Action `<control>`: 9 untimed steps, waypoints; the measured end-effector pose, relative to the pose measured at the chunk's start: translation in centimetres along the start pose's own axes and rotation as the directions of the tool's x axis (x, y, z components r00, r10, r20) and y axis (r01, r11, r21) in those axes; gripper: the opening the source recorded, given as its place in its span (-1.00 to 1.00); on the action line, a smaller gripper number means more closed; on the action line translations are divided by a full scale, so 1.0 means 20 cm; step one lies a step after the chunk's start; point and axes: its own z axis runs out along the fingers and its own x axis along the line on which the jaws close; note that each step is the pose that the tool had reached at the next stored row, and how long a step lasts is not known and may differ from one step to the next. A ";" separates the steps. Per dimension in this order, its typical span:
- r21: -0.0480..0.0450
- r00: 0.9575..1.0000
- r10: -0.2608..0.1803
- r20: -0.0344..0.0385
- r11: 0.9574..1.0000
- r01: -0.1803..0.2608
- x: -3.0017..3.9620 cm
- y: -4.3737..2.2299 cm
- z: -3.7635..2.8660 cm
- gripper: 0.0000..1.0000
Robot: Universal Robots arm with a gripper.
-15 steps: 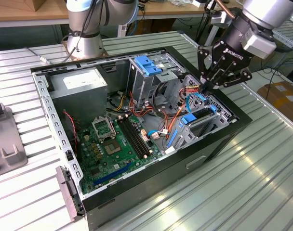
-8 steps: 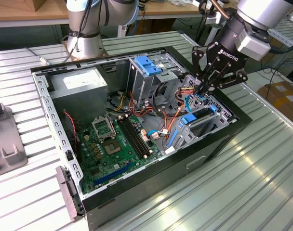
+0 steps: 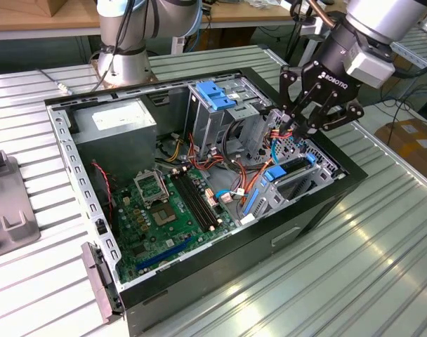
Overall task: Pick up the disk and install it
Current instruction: 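Insert the first disk wire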
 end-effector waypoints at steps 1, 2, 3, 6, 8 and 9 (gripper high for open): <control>0.000 1.000 0.001 0.000 1.000 -0.001 0.008 -0.009 -0.001 -0.33; 0.000 1.000 0.002 -0.001 1.000 -0.002 0.015 -0.018 -0.003 -0.33; -0.002 1.000 0.005 -0.003 1.000 -0.005 0.028 -0.036 -0.006 -0.33; -0.007 1.000 0.017 -0.009 1.000 -0.017 0.049 -0.063 -0.011 -0.33; -0.009 1.000 0.026 -0.013 1.000 -0.026 0.058 -0.075 -0.013 -0.33; -0.010 0.999 0.030 -0.014 1.000 -0.030 0.060 -0.079 -0.013 -0.33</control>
